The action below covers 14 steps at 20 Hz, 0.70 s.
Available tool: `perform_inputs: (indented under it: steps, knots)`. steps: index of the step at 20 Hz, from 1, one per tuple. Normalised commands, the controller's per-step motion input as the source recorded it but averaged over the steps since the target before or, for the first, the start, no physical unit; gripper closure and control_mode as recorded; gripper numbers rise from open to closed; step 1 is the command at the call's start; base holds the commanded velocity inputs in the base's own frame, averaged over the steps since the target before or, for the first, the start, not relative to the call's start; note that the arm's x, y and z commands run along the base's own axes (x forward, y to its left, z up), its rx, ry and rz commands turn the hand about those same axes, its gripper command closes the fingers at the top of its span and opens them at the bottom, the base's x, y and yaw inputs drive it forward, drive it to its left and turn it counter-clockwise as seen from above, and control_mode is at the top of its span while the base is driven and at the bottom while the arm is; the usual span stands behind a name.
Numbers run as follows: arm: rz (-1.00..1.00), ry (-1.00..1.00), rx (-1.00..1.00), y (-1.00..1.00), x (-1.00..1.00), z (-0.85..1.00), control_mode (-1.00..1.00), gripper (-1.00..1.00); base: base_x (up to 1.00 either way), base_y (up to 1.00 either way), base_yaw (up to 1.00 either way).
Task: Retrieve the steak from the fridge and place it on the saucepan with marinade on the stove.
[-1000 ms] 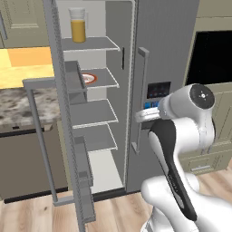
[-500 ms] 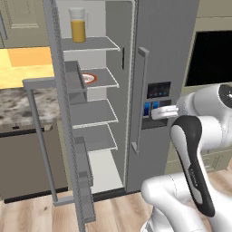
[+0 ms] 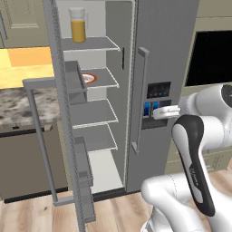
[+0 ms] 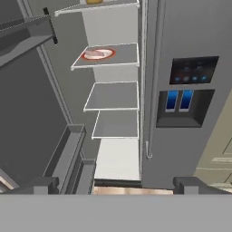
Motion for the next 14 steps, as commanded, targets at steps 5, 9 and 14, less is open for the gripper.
perform_inputs:
  steps: [5, 9, 14]
  knots:
    - [0.0, 0.0, 0.0, 0.0, 0.0, 0.0, 1.0, -1.0, 0.11, 0.2, 0.14]
    - [0.0, 0.0, 0.0, 0.0, 0.0, 0.0, 1.0, -1.0, 0.32, 0.15, 0.24]
    - [0.0, 0.0, 0.0, 0.0, 0.0, 0.0, 1.0, -1.0, 0.57, 0.03, 0.14]
